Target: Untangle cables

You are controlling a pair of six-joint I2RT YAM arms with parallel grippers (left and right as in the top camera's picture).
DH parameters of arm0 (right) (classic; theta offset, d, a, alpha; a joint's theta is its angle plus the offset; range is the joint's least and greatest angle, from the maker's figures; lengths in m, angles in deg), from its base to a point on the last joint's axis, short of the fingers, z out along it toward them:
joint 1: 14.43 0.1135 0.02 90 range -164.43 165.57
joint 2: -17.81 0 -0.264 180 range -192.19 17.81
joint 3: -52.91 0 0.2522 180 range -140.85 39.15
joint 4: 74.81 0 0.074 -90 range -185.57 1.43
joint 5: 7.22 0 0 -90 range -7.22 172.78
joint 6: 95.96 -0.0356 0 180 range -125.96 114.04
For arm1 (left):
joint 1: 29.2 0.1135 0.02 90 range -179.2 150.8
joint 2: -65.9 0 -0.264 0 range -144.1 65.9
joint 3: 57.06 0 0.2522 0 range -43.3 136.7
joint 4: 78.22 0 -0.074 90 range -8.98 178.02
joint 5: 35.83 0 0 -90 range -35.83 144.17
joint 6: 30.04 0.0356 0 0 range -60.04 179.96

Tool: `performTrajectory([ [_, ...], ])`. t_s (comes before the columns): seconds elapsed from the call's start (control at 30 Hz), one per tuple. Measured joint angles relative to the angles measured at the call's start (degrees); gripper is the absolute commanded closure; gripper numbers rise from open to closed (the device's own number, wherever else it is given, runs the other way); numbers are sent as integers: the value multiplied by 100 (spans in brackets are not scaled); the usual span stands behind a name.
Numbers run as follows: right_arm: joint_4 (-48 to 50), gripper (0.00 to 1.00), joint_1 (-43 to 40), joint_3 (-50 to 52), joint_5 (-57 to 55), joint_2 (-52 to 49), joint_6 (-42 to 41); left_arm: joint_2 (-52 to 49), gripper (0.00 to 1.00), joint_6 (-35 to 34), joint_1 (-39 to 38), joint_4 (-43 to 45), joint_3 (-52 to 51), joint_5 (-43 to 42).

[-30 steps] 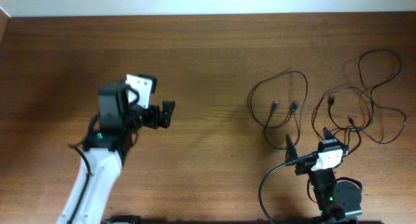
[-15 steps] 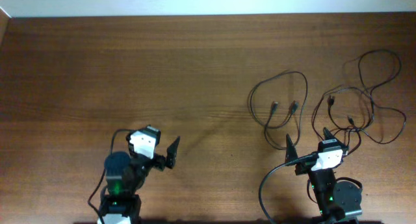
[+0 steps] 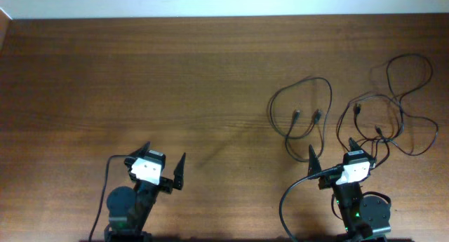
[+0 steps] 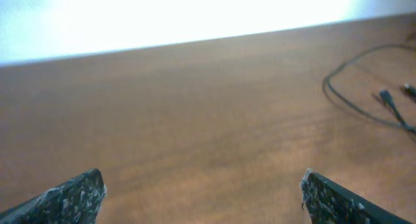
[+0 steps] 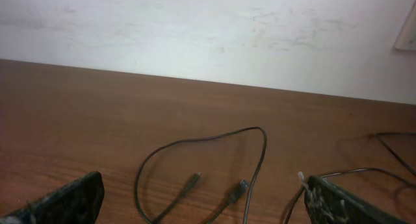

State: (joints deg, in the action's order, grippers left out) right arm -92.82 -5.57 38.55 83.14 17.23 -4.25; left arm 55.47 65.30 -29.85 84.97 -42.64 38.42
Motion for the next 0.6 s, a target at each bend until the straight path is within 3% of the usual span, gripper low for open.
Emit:
performTrajectory([
  [0.27,0,1,0,0,0,0,0,946,1,0,0,-11,0,39],
  [0.6,0,1,0,0,0,0,-2,960,1,4,0,-61,0,778],
])
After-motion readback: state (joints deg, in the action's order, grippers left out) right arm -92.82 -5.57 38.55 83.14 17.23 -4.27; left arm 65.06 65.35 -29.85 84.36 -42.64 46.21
